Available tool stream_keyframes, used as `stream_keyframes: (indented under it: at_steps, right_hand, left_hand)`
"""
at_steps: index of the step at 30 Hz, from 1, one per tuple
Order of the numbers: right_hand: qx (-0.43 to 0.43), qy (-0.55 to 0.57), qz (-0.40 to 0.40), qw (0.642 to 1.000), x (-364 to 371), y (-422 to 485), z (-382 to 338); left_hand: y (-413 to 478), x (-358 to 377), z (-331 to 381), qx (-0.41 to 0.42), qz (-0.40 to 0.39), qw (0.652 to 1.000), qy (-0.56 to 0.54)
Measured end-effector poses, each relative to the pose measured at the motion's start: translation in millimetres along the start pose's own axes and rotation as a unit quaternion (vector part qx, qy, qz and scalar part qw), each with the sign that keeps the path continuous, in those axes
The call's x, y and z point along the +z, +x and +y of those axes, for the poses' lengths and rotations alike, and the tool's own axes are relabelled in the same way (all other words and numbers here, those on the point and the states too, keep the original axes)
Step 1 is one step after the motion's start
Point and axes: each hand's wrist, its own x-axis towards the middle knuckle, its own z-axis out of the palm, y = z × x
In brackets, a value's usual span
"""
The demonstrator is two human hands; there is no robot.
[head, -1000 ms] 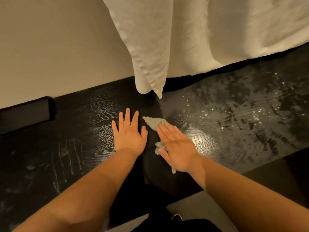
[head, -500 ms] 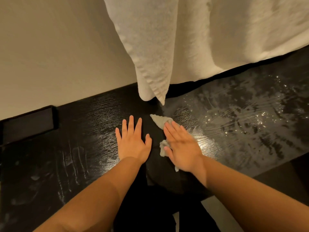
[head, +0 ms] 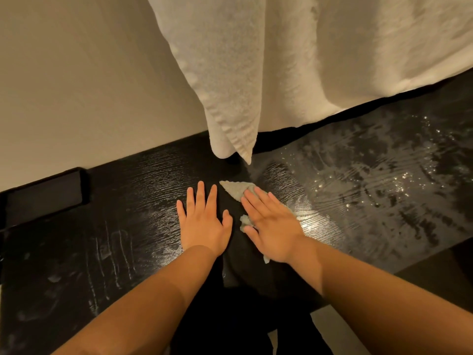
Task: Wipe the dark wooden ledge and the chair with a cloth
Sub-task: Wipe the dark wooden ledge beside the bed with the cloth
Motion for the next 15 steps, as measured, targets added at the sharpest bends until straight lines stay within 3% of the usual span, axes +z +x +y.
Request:
stream_keyframes:
  at_steps: [3,9,12,15]
  right_hand:
    - [-0.022,-0.013,0.016,1.000,-3,24,18]
    - [0.111,0.059,0.075,0.989,-19,68,29]
    - [0.049,0.004,0.087,0.995,-6,35,21]
    - [0.007,-0.011,0.043,0.999,-1,12,24]
  left_hand:
    - [0,0,0,-0.001,0.003,1.000,-0.001]
    - [0,-1,-2,0.004,-0.004,1.000,0.001]
    - [0,-1,-2,0.002,-0.004,1.000,-0.005]
    - [1,-3,-1,0.002,-0.010,1.000,-0.010]
